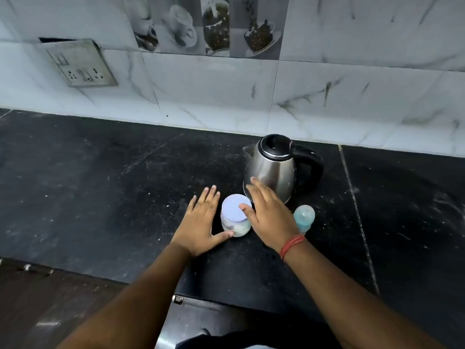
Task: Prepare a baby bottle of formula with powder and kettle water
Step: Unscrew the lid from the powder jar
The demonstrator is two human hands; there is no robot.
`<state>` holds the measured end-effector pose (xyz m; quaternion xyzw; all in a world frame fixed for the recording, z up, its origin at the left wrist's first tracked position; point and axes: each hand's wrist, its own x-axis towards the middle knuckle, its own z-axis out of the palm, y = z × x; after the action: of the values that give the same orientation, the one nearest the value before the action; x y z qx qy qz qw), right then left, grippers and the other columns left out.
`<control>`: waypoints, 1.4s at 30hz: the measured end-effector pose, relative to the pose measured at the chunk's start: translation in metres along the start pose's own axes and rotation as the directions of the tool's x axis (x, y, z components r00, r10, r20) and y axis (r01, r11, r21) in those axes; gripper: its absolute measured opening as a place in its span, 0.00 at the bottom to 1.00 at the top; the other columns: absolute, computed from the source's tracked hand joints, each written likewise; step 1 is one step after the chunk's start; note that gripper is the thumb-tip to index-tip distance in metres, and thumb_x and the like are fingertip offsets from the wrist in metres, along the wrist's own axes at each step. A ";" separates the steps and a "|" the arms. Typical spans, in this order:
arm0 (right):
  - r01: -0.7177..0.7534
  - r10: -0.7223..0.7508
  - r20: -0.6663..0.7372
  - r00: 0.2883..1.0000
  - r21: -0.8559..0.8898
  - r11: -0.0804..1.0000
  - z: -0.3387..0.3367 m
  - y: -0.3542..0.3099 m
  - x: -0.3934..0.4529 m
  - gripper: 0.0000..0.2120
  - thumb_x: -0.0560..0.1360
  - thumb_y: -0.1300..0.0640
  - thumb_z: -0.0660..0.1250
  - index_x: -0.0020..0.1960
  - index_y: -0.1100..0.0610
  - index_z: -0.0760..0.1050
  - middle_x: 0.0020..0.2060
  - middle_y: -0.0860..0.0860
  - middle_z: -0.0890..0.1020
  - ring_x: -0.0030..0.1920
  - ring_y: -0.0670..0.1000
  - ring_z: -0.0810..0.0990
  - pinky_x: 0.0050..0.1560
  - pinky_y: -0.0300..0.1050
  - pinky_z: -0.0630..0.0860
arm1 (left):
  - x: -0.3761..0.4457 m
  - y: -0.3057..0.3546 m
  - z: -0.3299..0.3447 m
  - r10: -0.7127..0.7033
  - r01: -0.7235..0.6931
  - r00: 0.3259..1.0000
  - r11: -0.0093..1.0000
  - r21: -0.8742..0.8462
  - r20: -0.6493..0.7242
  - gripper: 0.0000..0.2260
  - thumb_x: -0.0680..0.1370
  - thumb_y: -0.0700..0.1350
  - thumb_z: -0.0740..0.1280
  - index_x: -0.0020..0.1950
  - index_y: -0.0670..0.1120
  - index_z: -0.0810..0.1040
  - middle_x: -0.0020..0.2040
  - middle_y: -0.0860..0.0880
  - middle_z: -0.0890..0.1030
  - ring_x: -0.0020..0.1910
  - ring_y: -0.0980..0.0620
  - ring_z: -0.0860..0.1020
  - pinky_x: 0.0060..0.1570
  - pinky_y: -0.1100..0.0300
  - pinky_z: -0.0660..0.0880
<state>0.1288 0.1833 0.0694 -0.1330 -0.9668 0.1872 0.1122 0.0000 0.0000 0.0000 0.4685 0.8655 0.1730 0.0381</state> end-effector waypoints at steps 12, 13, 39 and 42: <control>-0.089 0.112 0.258 0.960 -0.096 0.991 0.013 -0.012 0.020 0.42 0.72 0.34 0.68 0.77 0.53 0.60 0.72 0.51 0.71 0.72 0.54 0.70 0.69 0.53 0.70 | 0.017 0.006 0.014 -0.109 0.217 0.959 0.877 -0.430 0.262 0.53 0.70 0.68 0.74 0.84 0.52 0.48 0.84 0.55 0.57 0.81 0.57 0.59 0.78 0.58 0.62; -0.090 0.115 0.237 0.965 -0.112 0.990 0.014 -0.013 0.021 0.41 0.71 0.33 0.68 0.76 0.53 0.62 0.70 0.51 0.73 0.70 0.54 0.71 0.68 0.53 0.71 | 0.018 0.007 0.012 -0.111 0.228 0.957 0.859 -0.459 0.266 0.51 0.70 0.67 0.76 0.83 0.55 0.51 0.80 0.58 0.64 0.76 0.58 0.66 0.72 0.64 0.66; -0.250 0.243 0.208 0.947 0.005 0.968 -0.033 -0.012 0.013 0.20 0.73 0.35 0.58 0.52 0.49 0.75 0.50 0.46 0.82 0.51 0.53 0.80 0.49 0.49 0.76 | 0.022 0.064 -0.027 0.024 0.227 0.960 0.519 -0.824 0.280 0.37 0.64 0.49 0.82 0.70 0.54 0.69 0.61 0.51 0.81 0.60 0.52 0.81 0.62 0.48 0.79; -0.233 0.219 0.189 0.957 0.057 0.971 -0.036 -0.010 0.011 0.23 0.71 0.34 0.58 0.56 0.47 0.77 0.53 0.46 0.83 0.54 0.52 0.80 0.53 0.49 0.76 | 0.024 0.068 -0.031 0.093 0.215 0.952 0.471 -0.856 0.290 0.31 0.69 0.41 0.80 0.68 0.46 0.71 0.58 0.47 0.82 0.58 0.49 0.81 0.60 0.49 0.79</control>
<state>0.1259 0.1891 0.1077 -0.2205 -0.9433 0.2480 0.0068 0.0334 0.0457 0.0541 0.3709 0.6533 0.5185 0.4085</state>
